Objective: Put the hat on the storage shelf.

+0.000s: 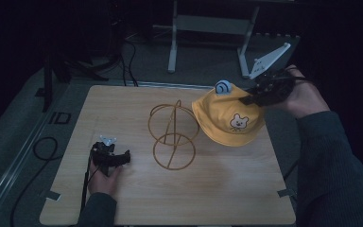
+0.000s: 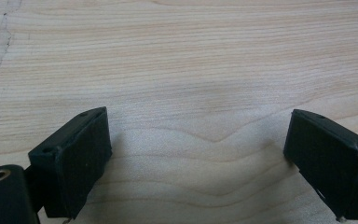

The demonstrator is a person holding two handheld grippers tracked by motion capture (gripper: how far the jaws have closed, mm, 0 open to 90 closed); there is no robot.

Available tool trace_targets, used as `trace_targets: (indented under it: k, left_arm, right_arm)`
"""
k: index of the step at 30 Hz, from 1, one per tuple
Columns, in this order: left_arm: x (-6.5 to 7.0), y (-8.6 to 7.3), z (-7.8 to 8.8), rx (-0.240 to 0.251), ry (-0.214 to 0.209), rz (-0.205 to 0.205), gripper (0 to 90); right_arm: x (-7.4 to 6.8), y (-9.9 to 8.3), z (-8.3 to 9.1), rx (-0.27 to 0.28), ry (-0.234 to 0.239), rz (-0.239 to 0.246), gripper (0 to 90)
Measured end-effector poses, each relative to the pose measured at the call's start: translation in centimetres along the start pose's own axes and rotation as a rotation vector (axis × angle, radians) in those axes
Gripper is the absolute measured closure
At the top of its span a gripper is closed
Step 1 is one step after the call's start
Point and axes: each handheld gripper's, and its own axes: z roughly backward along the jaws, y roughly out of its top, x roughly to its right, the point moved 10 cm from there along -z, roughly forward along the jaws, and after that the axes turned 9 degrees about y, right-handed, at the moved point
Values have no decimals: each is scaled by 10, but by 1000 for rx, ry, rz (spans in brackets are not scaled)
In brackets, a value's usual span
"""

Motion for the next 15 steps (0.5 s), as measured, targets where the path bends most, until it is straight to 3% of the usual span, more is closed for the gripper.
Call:
trace_targets:
  k: [15]
  left_arm:
    - [1, 1, -1, 2, -2, 1, 72]
  right_arm:
    - [-1, 10, 3, 22, -2, 7, 744]
